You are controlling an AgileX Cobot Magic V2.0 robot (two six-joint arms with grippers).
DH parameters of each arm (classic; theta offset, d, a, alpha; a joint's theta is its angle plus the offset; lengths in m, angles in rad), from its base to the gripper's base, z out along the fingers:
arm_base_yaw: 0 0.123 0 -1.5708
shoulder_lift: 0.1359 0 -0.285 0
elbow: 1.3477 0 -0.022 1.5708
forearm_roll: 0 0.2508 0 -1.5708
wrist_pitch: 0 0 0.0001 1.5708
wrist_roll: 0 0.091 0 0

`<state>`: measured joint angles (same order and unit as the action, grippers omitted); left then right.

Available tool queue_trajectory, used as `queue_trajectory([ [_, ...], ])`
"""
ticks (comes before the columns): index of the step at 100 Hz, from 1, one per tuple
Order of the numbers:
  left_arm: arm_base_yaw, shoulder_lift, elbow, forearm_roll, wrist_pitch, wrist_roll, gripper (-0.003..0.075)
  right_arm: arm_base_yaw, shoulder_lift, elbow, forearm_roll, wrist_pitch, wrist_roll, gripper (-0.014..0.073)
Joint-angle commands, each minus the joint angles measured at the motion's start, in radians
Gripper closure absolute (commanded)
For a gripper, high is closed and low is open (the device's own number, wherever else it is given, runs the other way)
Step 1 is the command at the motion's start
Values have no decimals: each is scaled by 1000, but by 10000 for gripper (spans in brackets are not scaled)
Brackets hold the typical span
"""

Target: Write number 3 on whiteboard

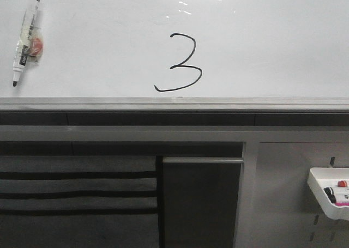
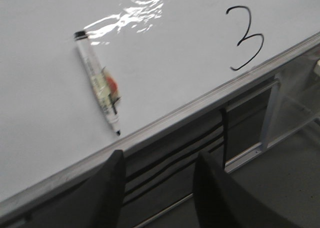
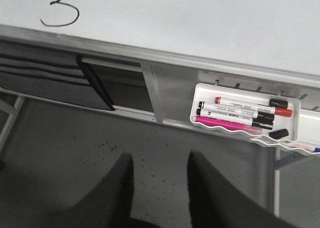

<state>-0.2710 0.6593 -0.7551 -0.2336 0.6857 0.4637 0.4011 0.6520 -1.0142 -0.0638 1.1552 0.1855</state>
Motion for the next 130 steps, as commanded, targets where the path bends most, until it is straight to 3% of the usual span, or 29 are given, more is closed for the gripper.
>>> queue_trajectory([
  [1,2,-80,-23,138,26,-189,482,-4,-60,27,-26,-128,39,492],
  [16,2,-176,-7,162,-9,-231,645,-4,-163,140,-50,-359,31,650],
  [24,2,-199,6,162,-34,-231,741,-4,-201,203,-86,-472,31,668],
  [32,2,-204,8,138,-27,-231,738,-4,-210,241,-88,-536,31,668],
  [84,2,-204,8,130,-30,-231,738,-4,-211,271,-88,-516,31,668],
  [98,24,-291,68,162,-84,-231,738,-4,-211,271,-88,-516,31,668],
  [107,60,-373,176,162,-172,-231,738,-4,-211,271,-88,-516,31,668],
  [130,131,-597,564,154,-573,-231,738,-4,-211,271,-88,-516,31,668],
])
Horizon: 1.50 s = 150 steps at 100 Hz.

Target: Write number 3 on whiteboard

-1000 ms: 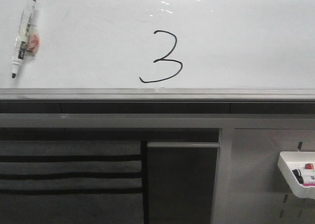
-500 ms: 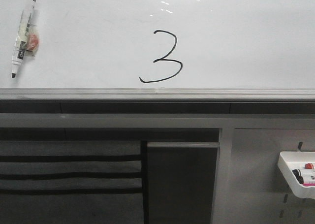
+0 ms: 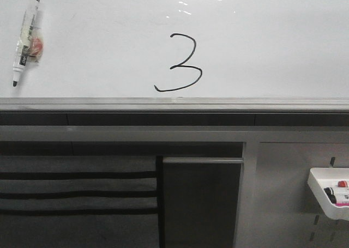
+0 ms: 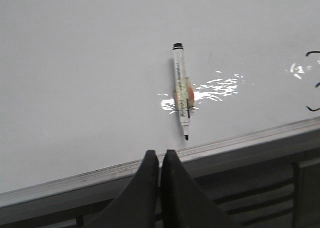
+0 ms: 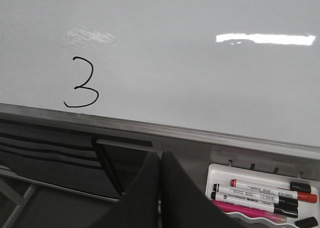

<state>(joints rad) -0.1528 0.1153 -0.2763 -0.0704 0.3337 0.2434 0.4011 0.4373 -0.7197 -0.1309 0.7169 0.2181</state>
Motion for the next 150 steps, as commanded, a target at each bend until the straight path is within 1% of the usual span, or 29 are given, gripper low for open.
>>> queue_trajectory([
  [1,13,-65,95,-11,-241,-11,738,-4,4,-23,-21,-77,-1,668],
  [8,13,-114,179,-14,-320,-11,738,-4,4,-23,-21,-77,-1,668],
  [15,13,-154,241,-40,-370,-11,738,-4,4,-23,-21,-77,-1,668],
  [21,13,-152,289,-75,-430,-11,738,-4,4,-23,-21,-77,-1,668],
  [25,13,-152,282,-89,-381,-11,738,-4,2,-23,-21,-75,-1,668],
  [38,11,-152,285,-92,-355,-11,738,-4,2,-23,-21,-77,-1,668],
  [104,11,-152,285,-92,-355,-11,738,-4,2,-23,-21,-75,-1,668],
  [114,11,-152,285,-92,-355,-11,738,-16,-58,14,-19,-99,-1,668],
  [119,11,-152,285,-92,-355,-11,738,-48,-95,42,-13,-121,3,668],
  [124,11,-152,285,-92,-355,-11,738,-92,-147,91,27,-166,8,668],
  [136,11,-152,285,-92,-355,-11,738,-222,-304,279,35,-338,8,668],
  [143,11,-152,285,-92,-355,-11,738,-277,-379,393,35,-449,8,668],
  [150,11,-152,285,-92,-355,-11,738,-303,-423,488,35,-535,8,668],
])
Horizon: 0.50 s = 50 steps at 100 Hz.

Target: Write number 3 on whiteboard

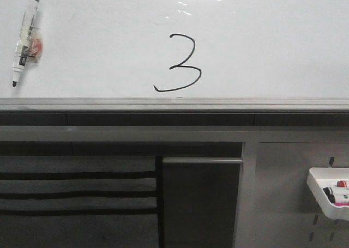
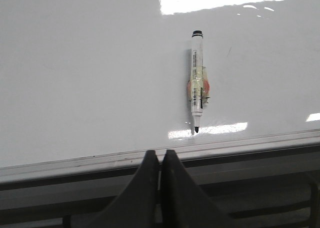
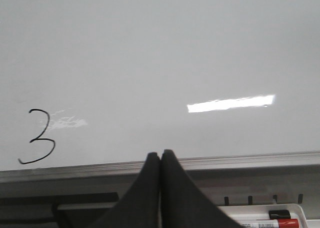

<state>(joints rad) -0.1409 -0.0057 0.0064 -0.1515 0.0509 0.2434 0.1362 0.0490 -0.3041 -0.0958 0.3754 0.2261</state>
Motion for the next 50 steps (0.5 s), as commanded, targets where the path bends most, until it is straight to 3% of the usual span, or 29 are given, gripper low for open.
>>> queue_trajectory([
  [1,-1,-31,2,-11,-72,-11,738,-40,-42,102,0,-210,0,668],
  [26,-1,-31,2,-11,-72,-11,738,-42,-78,348,47,-503,3,668],
  [32,-1,-31,2,-11,-72,-11,738,-42,-78,336,47,-445,3,668],
  [50,-1,-31,2,-11,-72,-11,738,-42,-78,342,47,-459,3,668],
])
